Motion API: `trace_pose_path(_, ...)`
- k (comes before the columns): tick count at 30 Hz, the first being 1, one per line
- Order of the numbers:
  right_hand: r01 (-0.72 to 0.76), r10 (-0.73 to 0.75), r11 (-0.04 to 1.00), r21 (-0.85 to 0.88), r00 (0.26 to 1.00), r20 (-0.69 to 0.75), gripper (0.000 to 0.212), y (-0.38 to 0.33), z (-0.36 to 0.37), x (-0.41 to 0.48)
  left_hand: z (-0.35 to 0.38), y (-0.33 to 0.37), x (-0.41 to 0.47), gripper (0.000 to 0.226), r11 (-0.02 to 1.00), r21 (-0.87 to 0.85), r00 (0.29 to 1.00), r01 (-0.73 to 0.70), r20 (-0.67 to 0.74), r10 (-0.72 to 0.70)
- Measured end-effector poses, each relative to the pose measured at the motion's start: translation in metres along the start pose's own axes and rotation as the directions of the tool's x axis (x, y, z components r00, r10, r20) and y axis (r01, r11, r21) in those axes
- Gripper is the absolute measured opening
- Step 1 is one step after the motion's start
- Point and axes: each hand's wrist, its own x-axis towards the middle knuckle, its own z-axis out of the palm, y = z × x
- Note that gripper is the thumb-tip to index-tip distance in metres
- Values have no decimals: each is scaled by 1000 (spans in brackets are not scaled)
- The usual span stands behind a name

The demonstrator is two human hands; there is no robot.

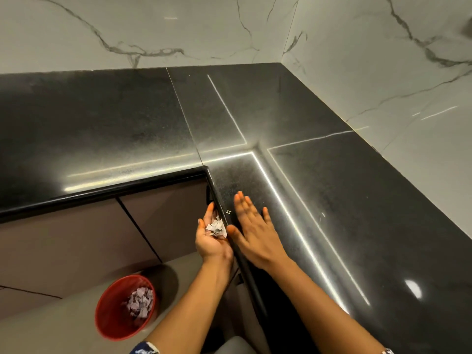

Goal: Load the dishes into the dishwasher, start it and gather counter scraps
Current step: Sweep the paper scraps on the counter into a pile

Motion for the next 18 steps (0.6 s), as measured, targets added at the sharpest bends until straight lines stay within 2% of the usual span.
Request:
trace_pose_path(2,-78,76,994,-82,997,-23,88,4,1,9,0,-2,3,50,1000,11,1000,-26,-13,26)
trace_pose_path(5,-92,89,986,-140,996,-27,94,0,6,13,-5,-3,6,51,1000,13,1000,-8,22,8)
trace_pose_path(13,120,-112,975,-189,992,49,87,0,4,13,0,1,-4,51,999,-9,999,49,14,-49)
trace_pose_path(18,184,-173,974,-133,981,87,76,-7,0,10,0,3,-8,52,995,-57,997,79,-3,-79)
